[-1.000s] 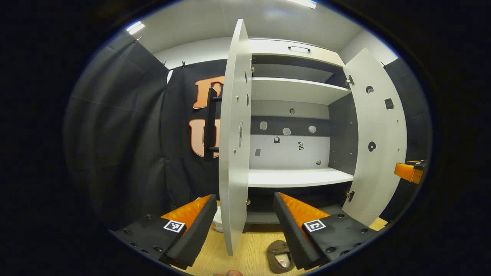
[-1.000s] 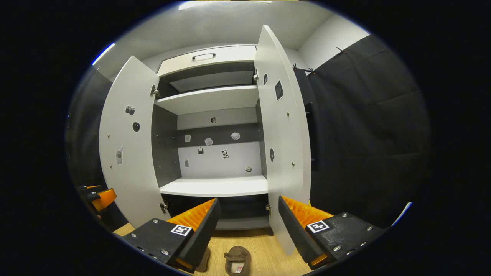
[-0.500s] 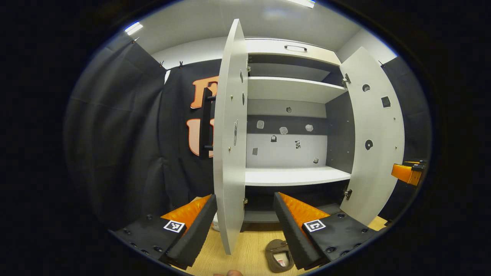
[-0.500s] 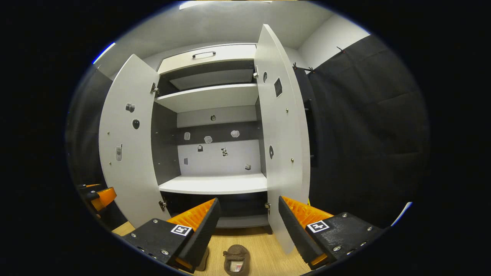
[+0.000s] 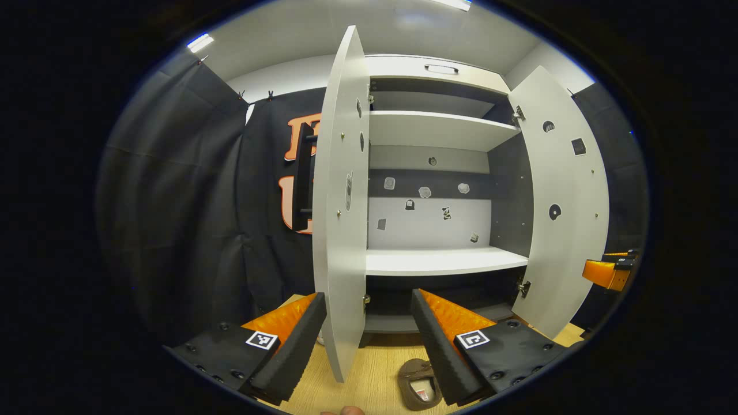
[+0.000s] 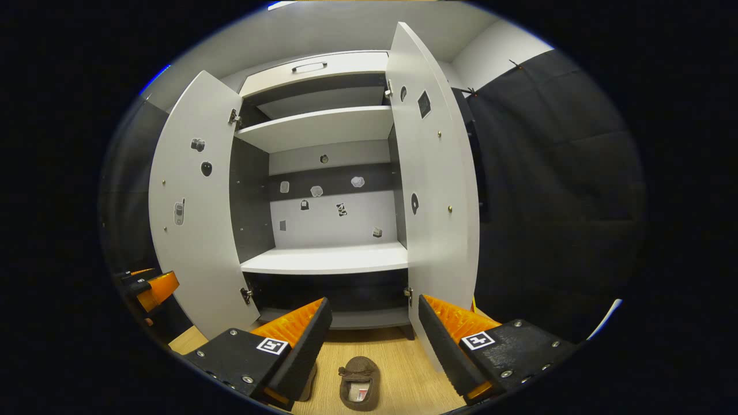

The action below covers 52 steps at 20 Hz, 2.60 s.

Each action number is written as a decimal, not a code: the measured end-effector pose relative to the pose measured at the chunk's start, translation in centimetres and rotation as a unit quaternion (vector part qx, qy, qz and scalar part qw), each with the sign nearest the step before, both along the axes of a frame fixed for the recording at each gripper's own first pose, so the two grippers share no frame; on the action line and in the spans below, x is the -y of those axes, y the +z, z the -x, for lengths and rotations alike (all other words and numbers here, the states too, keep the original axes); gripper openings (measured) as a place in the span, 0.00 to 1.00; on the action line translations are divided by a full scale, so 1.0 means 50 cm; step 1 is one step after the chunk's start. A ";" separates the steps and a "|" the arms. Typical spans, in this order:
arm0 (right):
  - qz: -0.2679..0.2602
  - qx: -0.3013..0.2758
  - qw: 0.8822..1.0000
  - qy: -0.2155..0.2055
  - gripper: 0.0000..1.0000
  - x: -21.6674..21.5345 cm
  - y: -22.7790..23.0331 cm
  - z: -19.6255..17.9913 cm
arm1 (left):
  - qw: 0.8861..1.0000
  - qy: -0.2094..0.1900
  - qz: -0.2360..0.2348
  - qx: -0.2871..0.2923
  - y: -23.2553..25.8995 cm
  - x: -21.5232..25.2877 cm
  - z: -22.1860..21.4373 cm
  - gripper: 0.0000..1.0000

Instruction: Grab one shoe with the right hand and put it into the shoe cabinet, grab the other shoe with the left hand and put it into the shoe cabinet; then close the right door with the right hand and the left door with the left hand.

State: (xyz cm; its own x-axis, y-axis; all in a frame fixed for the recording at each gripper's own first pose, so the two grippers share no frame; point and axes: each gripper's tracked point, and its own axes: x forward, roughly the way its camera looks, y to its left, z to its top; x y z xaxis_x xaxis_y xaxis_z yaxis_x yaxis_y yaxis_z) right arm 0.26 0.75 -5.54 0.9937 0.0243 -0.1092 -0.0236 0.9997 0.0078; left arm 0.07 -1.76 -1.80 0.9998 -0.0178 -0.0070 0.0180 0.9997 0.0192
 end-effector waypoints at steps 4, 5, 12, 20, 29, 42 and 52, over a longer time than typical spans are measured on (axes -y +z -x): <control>0.006 -0.046 0.999 0.001 0.93 -0.001 -0.101 -0.003 | 1.000 -0.001 -0.002 -0.006 -0.013 0.004 0.001 0.96; 0.010 -0.063 0.998 0.004 0.93 -0.004 -0.137 -0.001 | 1.000 -0.001 -0.001 -0.007 -0.014 0.003 0.001 0.97; -0.004 -0.199 0.980 -0.012 0.94 -0.001 -0.408 -0.018 | 1.000 0.008 0.000 -0.008 -0.009 -0.016 0.014 0.97; 0.003 -0.333 0.942 -0.035 0.77 0.009 -0.645 -0.031 | 0.999 0.031 -0.015 -0.010 -0.013 -0.065 0.036 0.97; 0.000 -0.385 0.921 -0.058 0.17 0.021 -0.737 -0.071 | 0.999 0.042 -0.022 -0.019 -0.029 -0.075 0.034 0.94; -0.048 -0.308 0.949 -0.049 0.00 -0.040 -0.455 -0.118 | 1.000 0.012 -0.020 0.001 -0.009 -0.012 -0.001 0.97; -0.058 -0.180 0.982 0.005 0.01 -0.159 -0.086 -0.306 | 1.000 -0.002 -0.011 -0.002 -0.011 0.003 -0.018 0.96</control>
State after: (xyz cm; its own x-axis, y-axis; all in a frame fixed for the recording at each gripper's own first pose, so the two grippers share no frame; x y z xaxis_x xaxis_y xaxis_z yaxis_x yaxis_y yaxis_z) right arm 15.57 8.68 -9.83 0.8906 0.0664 -0.4500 -0.0072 0.9912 0.1319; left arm 0.98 -1.90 -2.37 0.9997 -0.0217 -0.0114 0.0222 0.9989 0.0407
